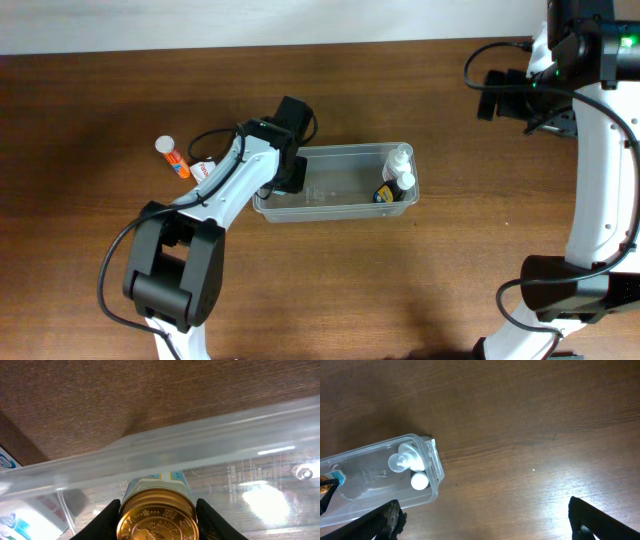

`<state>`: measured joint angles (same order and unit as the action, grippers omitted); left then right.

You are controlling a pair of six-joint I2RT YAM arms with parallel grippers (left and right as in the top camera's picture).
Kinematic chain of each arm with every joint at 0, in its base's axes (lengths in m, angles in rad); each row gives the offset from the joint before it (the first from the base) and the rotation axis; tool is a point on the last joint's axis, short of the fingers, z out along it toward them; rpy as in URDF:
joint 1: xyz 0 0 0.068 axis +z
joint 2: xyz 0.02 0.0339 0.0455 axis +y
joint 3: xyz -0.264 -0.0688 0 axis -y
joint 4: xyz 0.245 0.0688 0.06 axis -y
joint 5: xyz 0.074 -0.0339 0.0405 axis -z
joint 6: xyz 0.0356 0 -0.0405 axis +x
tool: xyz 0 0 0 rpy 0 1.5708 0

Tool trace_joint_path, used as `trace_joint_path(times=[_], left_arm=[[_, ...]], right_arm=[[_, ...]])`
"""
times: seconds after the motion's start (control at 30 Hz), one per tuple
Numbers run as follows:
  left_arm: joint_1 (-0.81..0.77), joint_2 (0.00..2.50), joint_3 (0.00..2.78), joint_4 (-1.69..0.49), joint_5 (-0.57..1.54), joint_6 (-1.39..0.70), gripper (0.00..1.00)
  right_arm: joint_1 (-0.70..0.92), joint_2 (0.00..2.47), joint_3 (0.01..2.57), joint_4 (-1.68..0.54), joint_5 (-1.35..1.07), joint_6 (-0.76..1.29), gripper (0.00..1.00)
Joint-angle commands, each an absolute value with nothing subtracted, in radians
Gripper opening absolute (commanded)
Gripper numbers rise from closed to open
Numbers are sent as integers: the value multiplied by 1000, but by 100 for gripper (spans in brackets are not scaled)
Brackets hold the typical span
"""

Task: Pack container
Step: 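Lower jar into container and open left gripper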

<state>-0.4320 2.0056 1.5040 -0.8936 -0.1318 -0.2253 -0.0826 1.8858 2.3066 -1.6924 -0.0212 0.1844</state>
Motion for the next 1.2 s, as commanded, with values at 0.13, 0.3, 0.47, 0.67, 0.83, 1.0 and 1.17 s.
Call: trace_joint_path(times=[0.13,0.3,0.47,0.67,0.83,1.0,1.17], left_arm=[[-431,2014,1525,-902,-151,-231,52],[-432,2014,1525,-902,-151,-231,62],[-432,2014,1527,-902,-151,-231,62],[-432,2014,1565,-930,-151,-231,62],[-432,2014,1631,-982,-151,-231,62],[-432,2013,1725,-1058,-150,-231,62],[-432,2010,1876,-1195,-151,-231,62]], right_arm=[[-86,1887,2313,-1695,-27,191,98],[-86,1887,2313,-1695,-27,191,98],[-86,1887,2313,-1695,-27,191,98],[-86,1887,2313,-1695,-27,191,98],[-86,1887,2313,-1695,-27,191,98],[-86,1887,2313,-1695,-27,191,98],[-86,1887,2313,-1695,-27,191,98]])
